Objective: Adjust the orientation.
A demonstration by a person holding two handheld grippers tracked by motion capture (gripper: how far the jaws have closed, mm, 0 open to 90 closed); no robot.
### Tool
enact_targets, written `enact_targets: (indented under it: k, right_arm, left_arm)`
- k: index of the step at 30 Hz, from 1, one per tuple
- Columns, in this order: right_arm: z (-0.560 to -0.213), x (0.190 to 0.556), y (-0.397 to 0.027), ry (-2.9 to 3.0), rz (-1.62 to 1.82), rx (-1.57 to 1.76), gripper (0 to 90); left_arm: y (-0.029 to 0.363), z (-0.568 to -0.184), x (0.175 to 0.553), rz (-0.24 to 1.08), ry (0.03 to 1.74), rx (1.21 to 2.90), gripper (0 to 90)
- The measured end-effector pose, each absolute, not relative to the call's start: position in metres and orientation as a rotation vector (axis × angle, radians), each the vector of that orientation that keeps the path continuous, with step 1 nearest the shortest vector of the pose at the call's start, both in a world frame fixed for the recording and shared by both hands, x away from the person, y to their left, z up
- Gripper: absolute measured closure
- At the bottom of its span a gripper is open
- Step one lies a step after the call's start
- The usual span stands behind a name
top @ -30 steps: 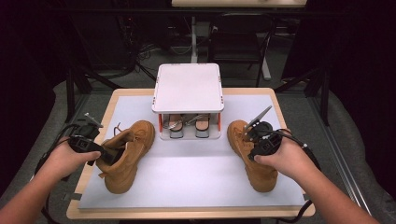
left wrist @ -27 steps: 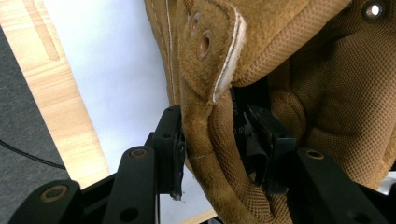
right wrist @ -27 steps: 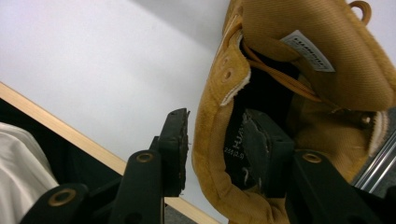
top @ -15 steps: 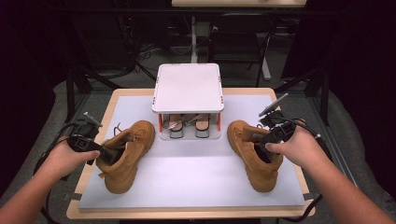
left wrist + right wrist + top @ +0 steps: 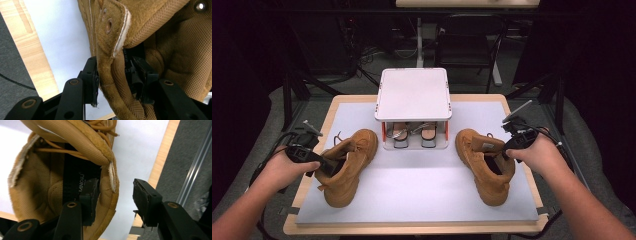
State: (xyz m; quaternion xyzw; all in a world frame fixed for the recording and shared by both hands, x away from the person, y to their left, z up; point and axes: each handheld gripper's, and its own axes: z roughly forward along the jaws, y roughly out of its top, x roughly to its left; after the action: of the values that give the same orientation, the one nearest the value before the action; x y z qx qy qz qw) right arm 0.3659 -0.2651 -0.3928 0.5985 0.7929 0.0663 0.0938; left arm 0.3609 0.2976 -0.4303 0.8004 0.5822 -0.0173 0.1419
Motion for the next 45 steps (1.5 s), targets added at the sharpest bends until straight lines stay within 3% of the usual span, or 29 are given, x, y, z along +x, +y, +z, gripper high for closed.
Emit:
enact_targets:
  k: [24,45]
  right_arm:
    - [-0.434,0.372,-0.26,2.396,0.1,1.915,57.4]
    - [-0.439,0.373,-0.261,2.376,0.098,1.954,74.5]
  left_arm:
    - [0.295,-0.433,0.366,-0.039,1.681,2.323,59.2]
    - [0.289,-0.439,0.373,-0.046,1.723,2.401,69.6]
